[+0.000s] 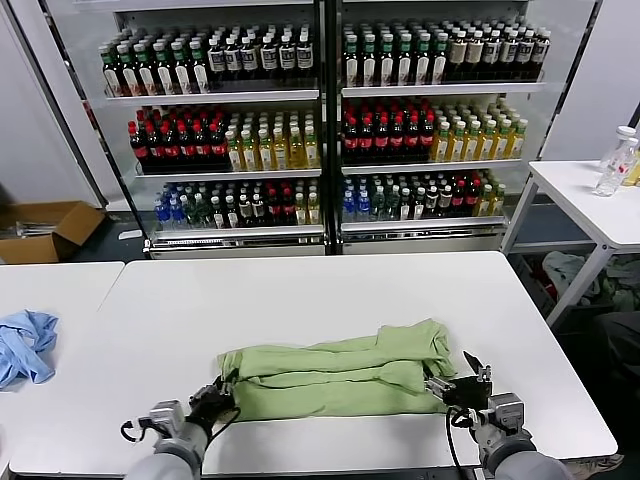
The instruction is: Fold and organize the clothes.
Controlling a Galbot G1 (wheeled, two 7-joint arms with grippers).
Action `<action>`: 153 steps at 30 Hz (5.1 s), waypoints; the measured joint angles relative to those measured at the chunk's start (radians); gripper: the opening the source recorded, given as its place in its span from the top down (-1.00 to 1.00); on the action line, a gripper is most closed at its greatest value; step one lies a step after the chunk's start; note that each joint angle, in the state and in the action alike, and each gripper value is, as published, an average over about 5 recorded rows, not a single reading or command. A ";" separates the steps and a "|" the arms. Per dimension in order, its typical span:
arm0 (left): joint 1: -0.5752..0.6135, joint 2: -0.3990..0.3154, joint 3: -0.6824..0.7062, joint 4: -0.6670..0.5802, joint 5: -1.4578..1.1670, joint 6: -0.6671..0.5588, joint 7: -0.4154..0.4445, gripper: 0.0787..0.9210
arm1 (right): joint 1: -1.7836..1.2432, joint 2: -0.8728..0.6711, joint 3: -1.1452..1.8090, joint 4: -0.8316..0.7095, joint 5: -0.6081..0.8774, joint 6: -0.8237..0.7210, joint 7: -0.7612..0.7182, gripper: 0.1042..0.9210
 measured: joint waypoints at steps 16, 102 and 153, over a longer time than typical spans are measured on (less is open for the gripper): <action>-0.011 0.200 -0.433 0.001 -0.375 0.029 0.029 0.98 | 0.018 0.003 -0.006 -0.017 0.021 0.007 0.006 -0.76; -0.091 0.003 -0.109 0.148 -0.400 0.020 0.149 0.80 | -0.045 0.038 0.050 -0.003 -0.006 0.025 0.007 -0.76; -0.337 -0.236 0.344 0.106 0.112 -0.029 -0.018 0.87 | -0.027 0.003 0.077 0.068 0.021 0.044 -0.010 -0.76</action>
